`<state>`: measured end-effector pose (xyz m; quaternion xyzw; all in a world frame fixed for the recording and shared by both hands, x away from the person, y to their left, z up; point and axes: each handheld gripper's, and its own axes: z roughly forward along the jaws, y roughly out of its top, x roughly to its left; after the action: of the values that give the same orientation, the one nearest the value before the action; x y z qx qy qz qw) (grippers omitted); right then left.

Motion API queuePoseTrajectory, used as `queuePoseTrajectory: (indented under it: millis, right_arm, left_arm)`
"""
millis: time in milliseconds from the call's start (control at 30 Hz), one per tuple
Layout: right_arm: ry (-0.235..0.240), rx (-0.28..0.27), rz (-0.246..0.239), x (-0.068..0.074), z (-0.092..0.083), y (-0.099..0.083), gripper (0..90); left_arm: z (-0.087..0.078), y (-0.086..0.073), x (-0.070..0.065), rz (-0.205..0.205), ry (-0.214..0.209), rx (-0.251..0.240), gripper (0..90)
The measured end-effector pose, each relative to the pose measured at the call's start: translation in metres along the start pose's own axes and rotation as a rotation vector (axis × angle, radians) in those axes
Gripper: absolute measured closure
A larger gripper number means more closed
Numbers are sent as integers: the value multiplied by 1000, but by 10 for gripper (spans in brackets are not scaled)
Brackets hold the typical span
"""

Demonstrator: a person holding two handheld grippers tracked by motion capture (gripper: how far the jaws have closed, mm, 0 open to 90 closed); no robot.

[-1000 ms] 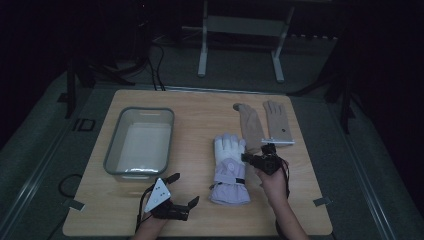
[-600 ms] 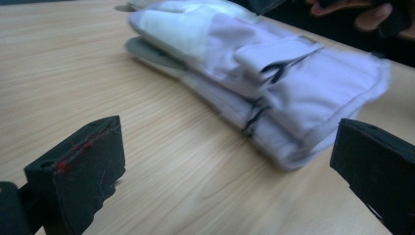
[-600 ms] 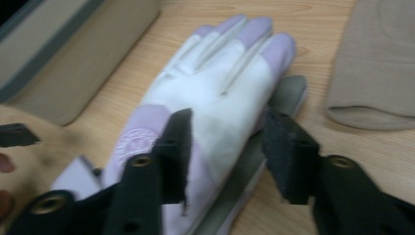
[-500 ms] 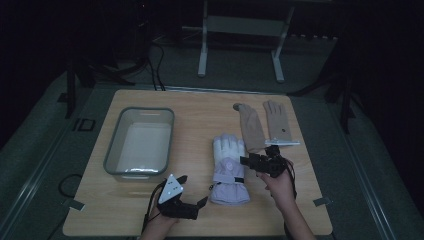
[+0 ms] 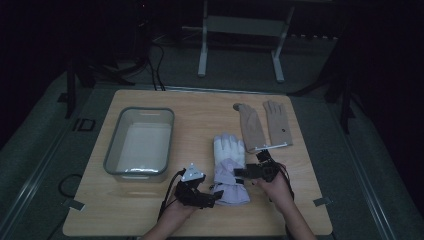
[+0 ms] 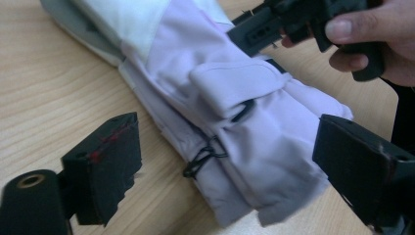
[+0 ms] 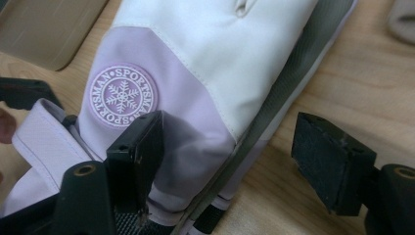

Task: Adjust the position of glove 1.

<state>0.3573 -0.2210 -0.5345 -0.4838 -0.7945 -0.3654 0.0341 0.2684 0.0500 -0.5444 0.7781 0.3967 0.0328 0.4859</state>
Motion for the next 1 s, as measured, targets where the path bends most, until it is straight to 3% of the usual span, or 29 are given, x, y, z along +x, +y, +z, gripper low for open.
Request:
queuePoseTrajectory:
  millis: [167,333,467,533,567,667,733,900,1000]
  right_arm:
    - [7,27,-7,-2,6,0,311]
    - [16,46,-39,2,11,0,451]
    - [51,52,-29,3,15,-1,553]
    - [47,46,-44,5,16,-1,606]
    - [37,44,-51,6,16,-1,633]
    - [6,28,-67,10,16,-2,691]
    - [-19,15,-81,14,16,-3,721]
    - [-34,3,-86,17,16,-3,748]
    - [-34,-3,-84,18,15,-3,769]
  left_arm:
    - [8,-1,10,-68,-19,76,153]
    - [19,-7,19,-100,-39,141,153]
    - [23,-6,18,-96,-51,151,172]
    - [25,-5,17,-100,-66,157,238]
    - [27,-5,17,-113,-78,160,320]
    - [27,-5,14,-127,-72,162,363]
    - [27,-6,14,-142,-75,167,436]
    - [25,-8,19,-184,-100,165,568]
    - [24,-7,15,-158,-83,153,674]
